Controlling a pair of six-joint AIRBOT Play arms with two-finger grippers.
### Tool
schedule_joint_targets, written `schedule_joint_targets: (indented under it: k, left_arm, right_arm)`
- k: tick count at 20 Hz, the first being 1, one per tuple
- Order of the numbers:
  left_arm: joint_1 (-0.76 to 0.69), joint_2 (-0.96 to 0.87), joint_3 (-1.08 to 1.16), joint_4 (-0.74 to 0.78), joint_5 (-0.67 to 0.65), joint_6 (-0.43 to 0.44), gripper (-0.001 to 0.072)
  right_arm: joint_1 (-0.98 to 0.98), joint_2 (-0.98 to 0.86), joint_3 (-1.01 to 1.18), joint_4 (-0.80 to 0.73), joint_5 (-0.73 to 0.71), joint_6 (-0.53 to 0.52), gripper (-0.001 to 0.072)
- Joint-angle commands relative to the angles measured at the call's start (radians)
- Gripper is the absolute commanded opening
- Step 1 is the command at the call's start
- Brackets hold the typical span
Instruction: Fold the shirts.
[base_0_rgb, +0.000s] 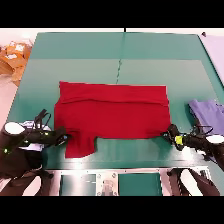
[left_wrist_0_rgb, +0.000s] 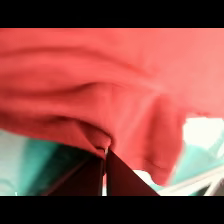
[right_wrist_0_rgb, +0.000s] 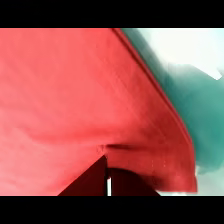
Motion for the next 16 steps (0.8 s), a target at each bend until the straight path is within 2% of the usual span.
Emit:
schedule_joint_targets:
  k: [1, 5, 7, 9, 12, 16]
  left_arm:
    - [-0.001, 0.039, 0.095, 0.013, -0.143, 0.026, 0.0024]
    - [-0.001, 0.21, 0.112, 0.06, -0.251, -0.066, 0.0024]
    - [-0.001, 0.28, 0.113, 0.055, -0.265, -0.095, 0.0023]
    - [-0.001, 0.29, 0.115, 0.01, -0.22, -0.095, 0.0023]
    - [-0.001, 0.192, 0.179, -0.031, -0.097, -0.023, 0.0023]
    - [-0.001, -0.084, 0.408, -0.056, 0.011, 0.087, 0.0023]
  right_arm:
    - [-0.001, 0.014, 0.082, -0.068, 0.097, -0.037, 0.0016]
    - [-0.001, 0.097, 0.215, -0.29, 0.286, 0.087, 0.0017]
    - [-0.001, 0.141, 0.246, -0.288, 0.323, 0.105, 0.0017]
    - [0.001, 0.159, 0.269, -0.232, 0.32, 0.104, 0.0017]
    - [0.049, 0.114, 0.322, -0.182, 0.233, 0.097, 0.0016]
    - [0.151, -0.084, 0.455, -0.144, 0.066, 0.097, 0.0017]
